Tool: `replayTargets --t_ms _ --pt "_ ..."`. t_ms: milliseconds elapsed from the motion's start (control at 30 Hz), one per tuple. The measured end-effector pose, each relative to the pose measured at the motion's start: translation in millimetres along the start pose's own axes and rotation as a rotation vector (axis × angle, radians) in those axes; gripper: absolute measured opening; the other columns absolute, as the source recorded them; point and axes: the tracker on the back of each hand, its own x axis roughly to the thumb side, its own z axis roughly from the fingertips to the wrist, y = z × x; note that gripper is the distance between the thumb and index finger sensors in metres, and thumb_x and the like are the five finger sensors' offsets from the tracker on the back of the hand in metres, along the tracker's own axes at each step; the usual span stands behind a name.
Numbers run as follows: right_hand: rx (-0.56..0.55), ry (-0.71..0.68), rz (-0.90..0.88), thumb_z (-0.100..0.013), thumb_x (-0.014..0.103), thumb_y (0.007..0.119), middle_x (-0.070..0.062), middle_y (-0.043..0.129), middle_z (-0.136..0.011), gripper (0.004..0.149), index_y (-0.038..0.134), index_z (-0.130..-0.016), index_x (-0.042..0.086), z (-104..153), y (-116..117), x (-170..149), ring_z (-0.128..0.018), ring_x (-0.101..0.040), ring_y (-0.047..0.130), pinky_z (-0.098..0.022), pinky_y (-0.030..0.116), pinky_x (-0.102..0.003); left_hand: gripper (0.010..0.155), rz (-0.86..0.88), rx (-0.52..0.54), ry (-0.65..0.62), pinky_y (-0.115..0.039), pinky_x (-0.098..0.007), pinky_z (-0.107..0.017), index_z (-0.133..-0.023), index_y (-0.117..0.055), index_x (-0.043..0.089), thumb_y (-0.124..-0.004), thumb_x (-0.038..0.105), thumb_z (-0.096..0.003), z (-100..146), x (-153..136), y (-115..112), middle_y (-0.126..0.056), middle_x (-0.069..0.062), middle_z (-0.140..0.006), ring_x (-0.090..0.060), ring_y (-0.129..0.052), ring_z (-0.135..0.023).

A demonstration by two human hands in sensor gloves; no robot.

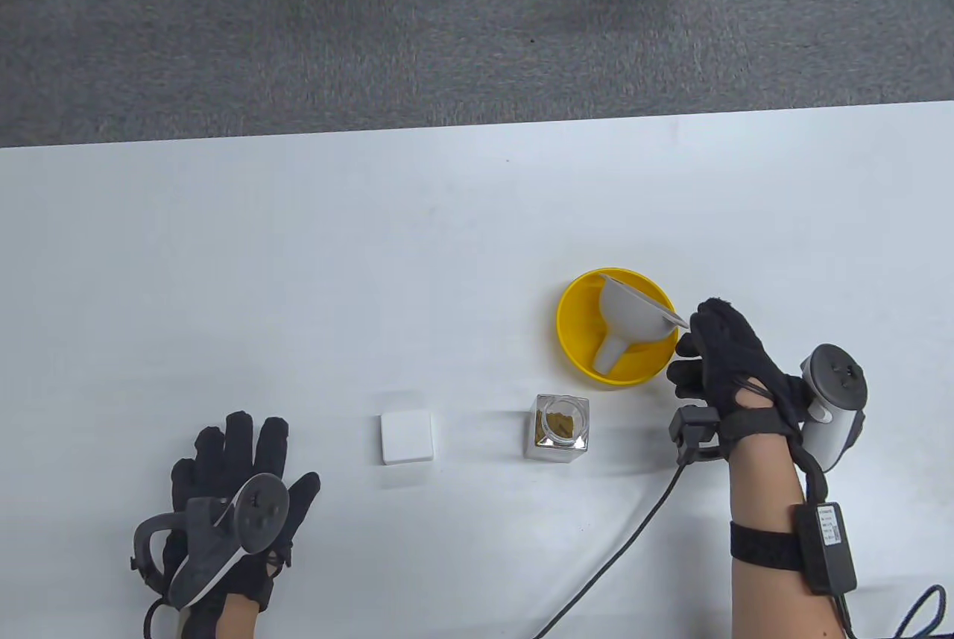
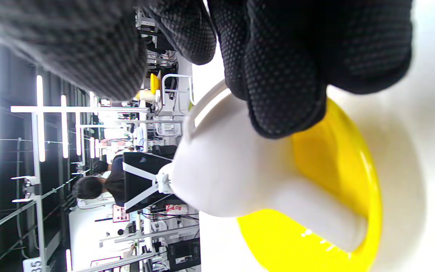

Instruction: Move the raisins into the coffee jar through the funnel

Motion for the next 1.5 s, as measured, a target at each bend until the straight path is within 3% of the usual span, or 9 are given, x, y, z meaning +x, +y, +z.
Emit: replayTargets --t_ms 267,400,600,833,900,1067,1267,1500 --pt "0.071 -0.114 0.029 -0.045 0.056 0.083 -0.025 0.070 -0.097 0.076 0.057 -0.105 0.016 21.6 0.0 12.1 -0.068 -0.040 0.093 -0.051 0.080 -0.057 0.081 -0.002 0.008 -0.024 -0.055 -0.066 -0.076 -0.112 -0.048 0.041 -0.063 0.078 -0.0412 0.1 6.6 1.9 -0.051 -0.003 -0.125 -0.044 -0.055 -0.111" --pt "0.140 -0.192 0.211 -0.045 0.059 0.080 -0.026 0.063 -0.103 0.079 0.053 -0.107 0.017 44.0 1.8 18.5 -0.078 -0.044 0.085 -0.056 0.074 -0.060 0.081 -0.010 0.003 -0.030 -0.055 -0.066 -0.076 -0.112 -0.048 0.041 -0.063 0.078 -0.0413 -0.6 7.6 1.8 -0.050 -0.003 -0.125 -0.044 -0.055 -0.111" --pt "0.191 -0.293 0.263 -0.044 0.061 0.079 -0.027 0.060 -0.105 0.082 0.051 -0.108 0.017 71.5 6.1 15.1 -0.085 -0.047 0.079 -0.060 0.069 -0.064 0.081 -0.059 0.015 -0.039 -0.055 -0.066 -0.076 -0.112 -0.048 0.041 -0.063 0.078 -0.0415 0.1 12.0 3.5 -0.050 -0.003 -0.125 -0.044 -0.055 -0.111" --pt "0.287 -0.411 0.262 -0.041 0.065 0.079 -0.026 0.053 -0.108 0.089 0.044 -0.108 0.018 89.1 23.1 -6.6 -0.091 -0.048 0.071 -0.063 0.064 -0.067 0.081 -0.075 0.013 -0.050 -0.055 -0.066 -0.076 -0.112 -0.048 0.041 -0.063 0.078 -0.0414 0.7 16.2 1.3 -0.050 -0.003 -0.125 -0.044 -0.055 -0.111" --pt "0.287 -0.508 0.258 -0.040 0.065 0.080 -0.027 0.048 -0.109 0.093 0.038 -0.108 0.019 90.5 30.4 -13.5 -0.092 -0.047 0.070 -0.063 0.063 -0.067 0.081 -0.079 0.011 -0.053 -0.055 -0.066 -0.076 -0.112 -0.047 0.041 -0.063 0.078 -0.0414 1.0 17.0 0.2 -0.050 -0.003 -0.125 -0.044 -0.055 -0.111" --pt "0.290 -0.632 0.429 -0.036 0.066 0.083 -0.024 0.040 -0.112 0.100 0.029 -0.107 0.020 95.7 53.5 -28.5 -0.099 -0.046 0.061 -0.068 0.055 -0.070 0.081 -0.076 0.003 -0.052 -0.055 -0.066 -0.076 -0.112 -0.048 0.040 -0.063 0.078 -0.0414 -0.5 17.9 -0.8 -0.050 -0.003 -0.125 -0.044 -0.055 -0.111" --pt "0.364 -0.628 0.544 -0.034 0.059 0.092 -0.023 0.040 -0.112 0.108 0.022 -0.105 0.017 93.3 83.7 -40.7 -0.101 -0.047 0.059 -0.070 0.051 -0.070 0.081 -0.091 -0.004 -0.050 -0.055 -0.066 -0.076 -0.111 -0.047 0.041 -0.063 0.078 -0.0416 -1.2 18.0 -1.6 -0.050 -0.003 -0.125 -0.044 -0.055 -0.111" --pt "0.393 -0.523 0.632 -0.034 0.049 0.098 -0.019 0.037 -0.115 0.113 0.014 -0.102 0.017 79.4 96.8 -50.8 -0.106 -0.044 0.054 -0.073 0.049 -0.069 0.081 -0.085 -0.005 -0.046 -0.055 -0.066 -0.076 -0.112 -0.047 0.041 -0.064 0.078 -0.0416 -1.5 17.2 -1.3 -0.050 -0.003 -0.125 -0.044 -0.055 -0.111"
